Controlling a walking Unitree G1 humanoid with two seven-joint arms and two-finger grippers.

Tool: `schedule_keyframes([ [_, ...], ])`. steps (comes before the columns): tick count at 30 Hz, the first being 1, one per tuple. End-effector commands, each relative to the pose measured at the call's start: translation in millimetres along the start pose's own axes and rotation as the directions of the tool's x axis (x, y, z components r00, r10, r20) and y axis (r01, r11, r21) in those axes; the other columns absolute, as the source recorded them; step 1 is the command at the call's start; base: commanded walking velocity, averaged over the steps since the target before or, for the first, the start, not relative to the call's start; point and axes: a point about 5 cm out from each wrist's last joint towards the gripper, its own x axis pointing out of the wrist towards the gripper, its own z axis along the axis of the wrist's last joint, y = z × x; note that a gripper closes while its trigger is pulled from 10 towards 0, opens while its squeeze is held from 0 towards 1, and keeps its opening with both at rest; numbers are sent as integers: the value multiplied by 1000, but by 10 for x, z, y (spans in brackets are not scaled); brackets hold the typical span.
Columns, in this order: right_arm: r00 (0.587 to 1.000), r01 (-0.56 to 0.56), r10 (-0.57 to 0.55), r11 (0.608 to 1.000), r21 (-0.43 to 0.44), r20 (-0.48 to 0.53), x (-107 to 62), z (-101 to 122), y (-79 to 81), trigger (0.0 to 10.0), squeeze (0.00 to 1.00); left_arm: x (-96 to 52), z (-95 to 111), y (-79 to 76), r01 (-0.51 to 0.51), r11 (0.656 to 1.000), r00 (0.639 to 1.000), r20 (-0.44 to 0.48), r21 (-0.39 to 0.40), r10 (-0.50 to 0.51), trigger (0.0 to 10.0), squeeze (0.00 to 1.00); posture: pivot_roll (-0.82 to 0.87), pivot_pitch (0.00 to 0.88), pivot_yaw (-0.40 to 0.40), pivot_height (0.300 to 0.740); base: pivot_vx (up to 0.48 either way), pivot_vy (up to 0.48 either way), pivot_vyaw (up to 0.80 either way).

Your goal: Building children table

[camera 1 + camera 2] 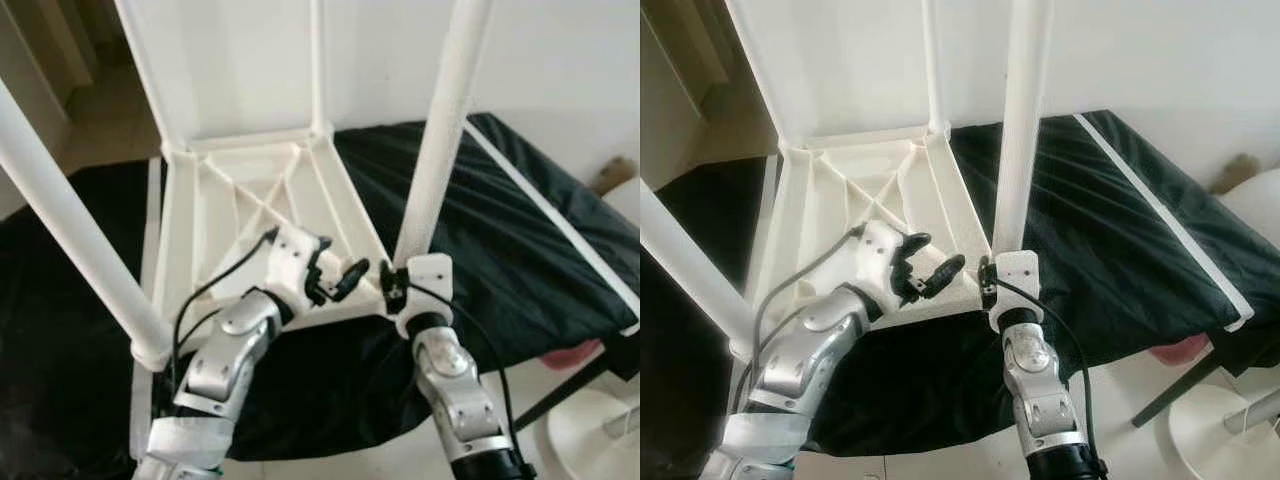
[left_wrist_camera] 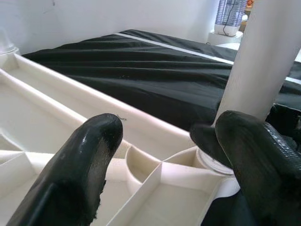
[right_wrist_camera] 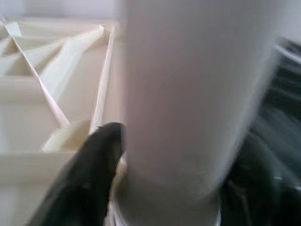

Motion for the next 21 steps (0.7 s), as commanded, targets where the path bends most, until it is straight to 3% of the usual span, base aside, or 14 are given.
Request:
schedule_keyframes([
  [1,1000,-3,3,1000,11,13,-16,19,-90,10000,1000,-30,-38,29,-32,999,999,-12,-2,32,10000,0,23,0,-8,740,0,0,0],
  [4,997,-58,57,998,25,61,-49,69,-222,10000,1000,-25,-31,37,-31,999,999,-12,8,32,10000,0,24,0,-8,740,0,0,0],
  [9,992,-106,102,993,45,78,-77,87,-292,10000,1000,-21,-16,49,-32,999,999,-9,17,32,10000,0,24,0,-6,740,0,0,0],
  [12,980,-197,194,978,62,54,-60,103,-461,10000,1000,-17,18,69,-27,999,1000,5,25,27,10000,0,19,0,0,740,0,0,0],
  [14,977,-209,206,976,67,46,-53,102,-485,10000,1000,-17,21,71,-26,999,1000,6,25,26,10000,0,19,0,0,740,0,0,0],
  [15,945,-326,325,945,29,31,-34,102,-471,10000,0,-1,21,64,-17,999,1000,3,28,17,10000,0,12,0,8,740,0,0,0],
  [17,945,-326,325,945,29,31,-34,102,-471,10000,0,-1,21,64,-17,999,1000,3,28,17,10000,0,12,0,8,740,0,0,0],
  [19,865,-500,502,861,-96,0,42,116,-463,10000,0,42,40,54,-5,999,1000,7,36,5,10000,0,11,0,13,740,0,0,0],
  [20,865,-500,502,861,-96,0,42,116,-463,10000,0,42,40,54,-5,999,1000,7,36,5,10000,0,11,0,13,740,0,0,0],
  [21,838,-543,545,830,-127,-18,84,121,-469,10000,0,62,53,53,-2,999,1000,10,40,2,10000,0,14,0,12,740,0,0,0],
])
